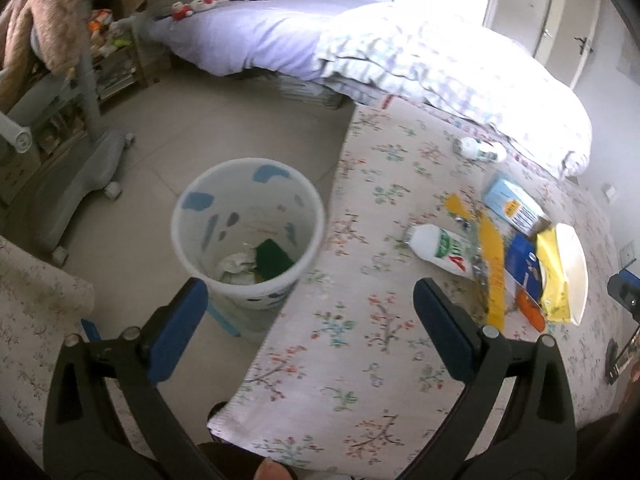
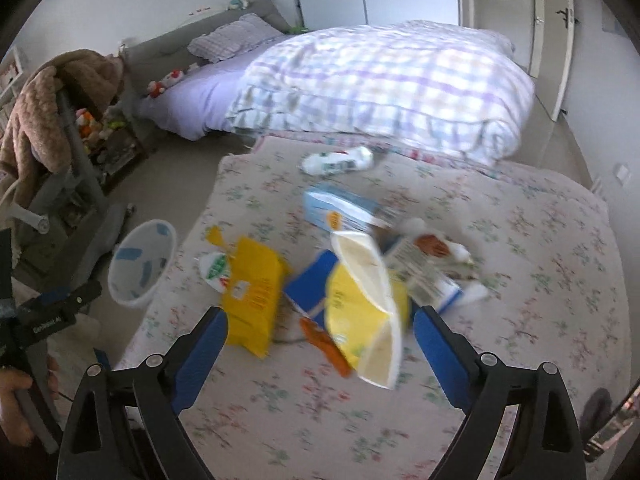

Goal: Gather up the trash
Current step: 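Grasp the yellow-white paper cup with the right tool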

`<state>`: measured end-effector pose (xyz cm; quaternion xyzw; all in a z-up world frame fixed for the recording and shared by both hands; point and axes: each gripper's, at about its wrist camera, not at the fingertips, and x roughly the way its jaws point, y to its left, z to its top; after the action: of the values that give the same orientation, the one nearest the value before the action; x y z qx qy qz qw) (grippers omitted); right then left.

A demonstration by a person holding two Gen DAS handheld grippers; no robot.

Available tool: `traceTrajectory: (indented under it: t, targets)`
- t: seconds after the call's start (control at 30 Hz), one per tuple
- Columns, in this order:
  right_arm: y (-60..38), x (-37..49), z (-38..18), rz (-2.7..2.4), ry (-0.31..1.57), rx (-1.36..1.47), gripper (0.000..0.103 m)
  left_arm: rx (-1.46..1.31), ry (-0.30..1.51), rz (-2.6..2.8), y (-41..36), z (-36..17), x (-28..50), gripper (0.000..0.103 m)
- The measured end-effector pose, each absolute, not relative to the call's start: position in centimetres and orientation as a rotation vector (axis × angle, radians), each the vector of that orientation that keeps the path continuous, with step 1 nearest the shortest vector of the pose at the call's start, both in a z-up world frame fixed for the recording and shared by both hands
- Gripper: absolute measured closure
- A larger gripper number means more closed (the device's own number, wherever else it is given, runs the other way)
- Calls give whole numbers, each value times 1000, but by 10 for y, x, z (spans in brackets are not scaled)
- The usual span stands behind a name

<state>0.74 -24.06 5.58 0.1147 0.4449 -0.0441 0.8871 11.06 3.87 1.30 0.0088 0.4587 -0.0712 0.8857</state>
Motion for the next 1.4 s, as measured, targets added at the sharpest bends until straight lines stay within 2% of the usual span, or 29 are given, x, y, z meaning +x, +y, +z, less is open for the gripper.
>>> traceTrajectory:
  t: [0.4,0.77,0.97,1.03,1.1,1.2,1.27,1.4]
  targets:
    - [-316,-1,24,-163,1007,427,8,32,1021,-217,-2,3,116,1]
    - [-288,32,1,-102,1103,362,10,31,1055,-221,-22,-2,126,1]
    - [-283,41,-29,-112,1190,335,22,48,1066,-243,-38,-5,126,1]
    - [-284,42,-39,-112,1217,346,31,55,1070,-253,-43,-6,124,1]
    - [-287,41,-45,-94,1230,365,57,64,1074,-265,-50,-7,122,1]
    - [-291,35,-43,-95,1220,369,71,68,1081,-286,-58,-8,120,1]
    - [-294,28,-36,-83,1198,383,75,65,1086,-301,-62,-9,119,1]
    - [-300,18,-20,-73,1152,396,75,20,1110,-335,-70,-13,119,1]
